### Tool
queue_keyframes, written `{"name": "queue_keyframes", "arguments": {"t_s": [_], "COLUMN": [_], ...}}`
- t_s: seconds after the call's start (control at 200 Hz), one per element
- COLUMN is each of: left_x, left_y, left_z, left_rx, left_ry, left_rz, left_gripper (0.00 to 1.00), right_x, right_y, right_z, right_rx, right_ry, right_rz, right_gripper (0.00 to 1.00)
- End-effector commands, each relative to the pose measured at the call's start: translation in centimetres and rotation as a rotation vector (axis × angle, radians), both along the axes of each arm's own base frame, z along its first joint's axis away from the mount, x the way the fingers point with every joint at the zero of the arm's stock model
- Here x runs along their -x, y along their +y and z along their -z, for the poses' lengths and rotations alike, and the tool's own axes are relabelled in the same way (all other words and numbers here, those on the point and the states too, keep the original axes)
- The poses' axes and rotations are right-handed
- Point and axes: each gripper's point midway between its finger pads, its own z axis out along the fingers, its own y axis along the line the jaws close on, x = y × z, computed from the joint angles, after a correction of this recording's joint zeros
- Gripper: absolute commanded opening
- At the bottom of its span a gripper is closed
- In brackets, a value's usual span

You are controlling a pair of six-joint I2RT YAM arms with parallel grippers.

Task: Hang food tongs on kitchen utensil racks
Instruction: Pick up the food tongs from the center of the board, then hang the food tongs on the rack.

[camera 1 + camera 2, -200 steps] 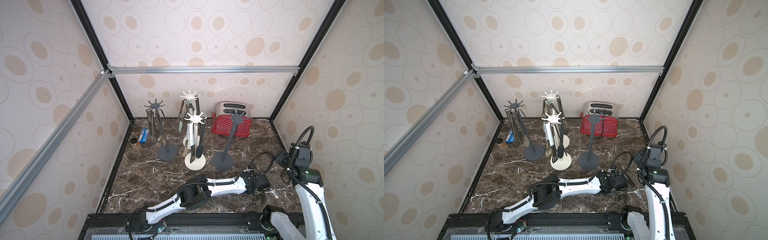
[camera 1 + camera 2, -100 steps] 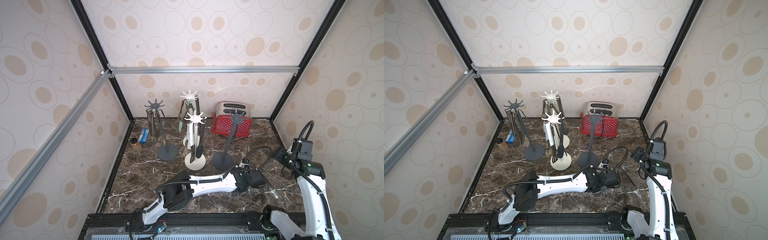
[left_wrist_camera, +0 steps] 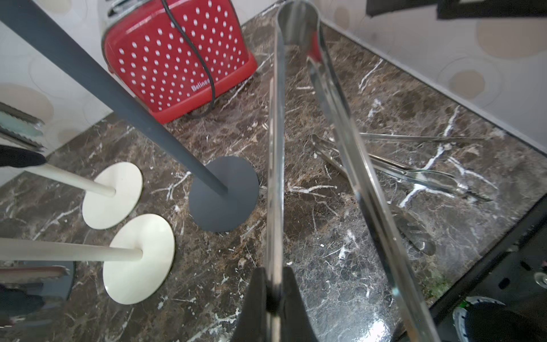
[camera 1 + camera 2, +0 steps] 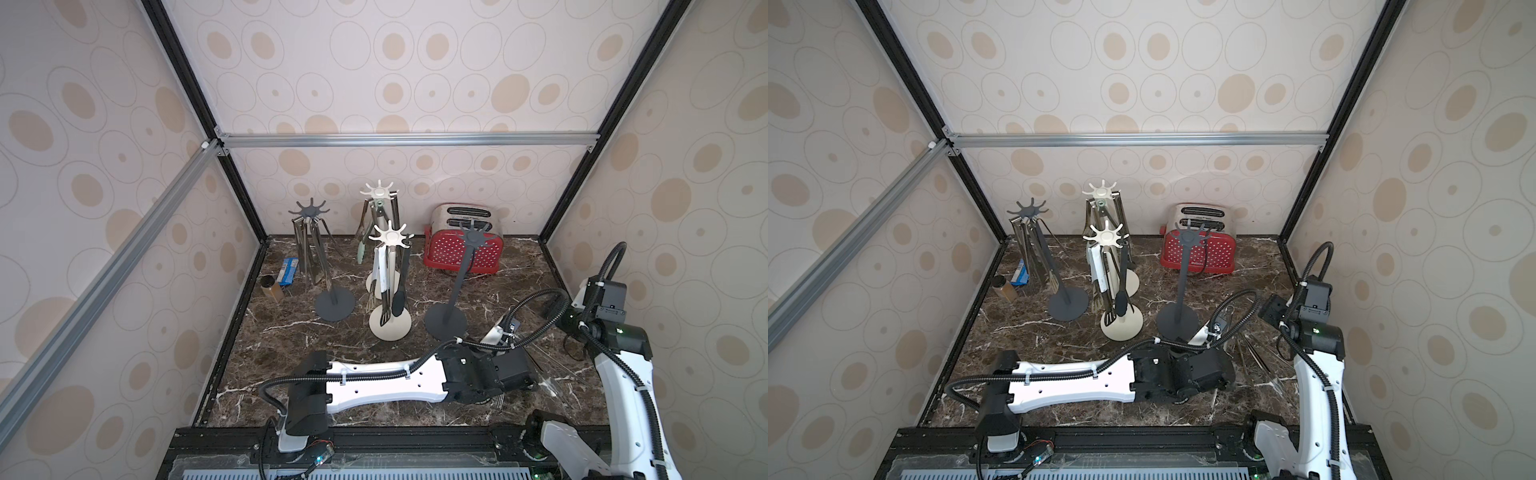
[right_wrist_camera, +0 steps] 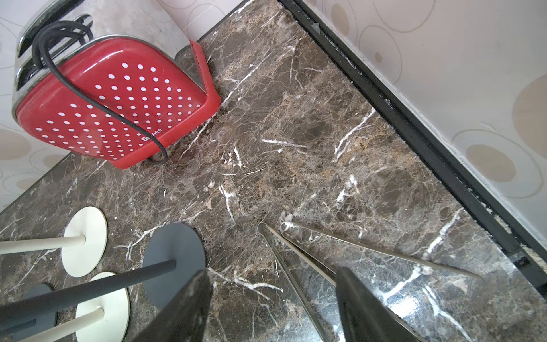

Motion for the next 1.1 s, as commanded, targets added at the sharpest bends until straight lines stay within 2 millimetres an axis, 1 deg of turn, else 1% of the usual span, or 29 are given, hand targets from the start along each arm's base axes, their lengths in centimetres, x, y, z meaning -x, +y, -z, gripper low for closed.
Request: {"name": "queue_keyframes", "arguments": {"t_s": [0.0, 0.065, 0.1, 0.165, 0.311, 0.471, 0.561, 0.662, 0.757, 0.832, 0.942, 1.098], "left_x": [0.5, 0.9, 1.0, 1.2, 1.3, 1.0, 0.8, 0.3, -0.3, -1.6, -3.6, -5.2], "left_y": [0.4, 1.2, 1.6, 2.9, 6.0, 9.3, 10.5, 11.4, 11.8, 12.3, 12.8, 12.5], "left_z": [-5.5, -6.7, -7.0, -8.2, -10.4, -12.6, -13.6, -14.4, -15.1, -15.3, -15.0, -15.5], "left_rx": [0.096, 0.13, 0.148, 0.193, 0.237, 0.305, 0.334, 0.353, 0.357, 0.364, 0.401, 0.385], "left_ry": [-0.11, -0.125, -0.132, -0.151, -0.211, -0.315, -0.372, -0.436, -0.483, -0.49, -0.46, -0.455], "left_rz": [0.043, 0.069, 0.08, 0.09, 0.11, 0.096, 0.082, 0.048, 0.019, -0.015, -0.036, -0.026], "left_gripper": [0.0, 0.0, 0.0, 0.0, 0.0, 0.0, 0.0, 0.0, 0.0, 0.0, 0.0, 0.0], "right_x": [0.4, 0.3, 0.3, 0.3, 0.1, -0.3, -0.5, -0.9, -1.2, -1.5, -1.9, -2.4], "right_y": [-0.3, -0.1, 0.0, 0.1, 0.7, 1.3, 1.4, 2.0, 2.8, 3.2, 3.8, 4.1], "right_z": [-0.4, -0.4, -0.4, -0.4, -0.1, 0.0, -0.4, -0.9, -1.5, -1.6, -1.4, -0.8], "right_rx": [0.031, 0.033, 0.034, 0.034, 0.031, 0.024, 0.029, 0.027, 0.02, 0.014, -0.001, -0.007], "right_ry": [-0.009, -0.021, -0.026, -0.04, -0.053, -0.067, -0.093, -0.149, -0.208, -0.238, -0.242, -0.221], "right_rz": [-0.002, -0.018, -0.024, -0.036, -0.081, -0.118, -0.132, -0.17, -0.209, -0.234, -0.278, -0.31], "right_gripper": [0.7, 0.7, 0.7, 0.7, 0.7, 0.7, 0.7, 0.7, 0.7, 0.7, 0.7, 0.7]}}
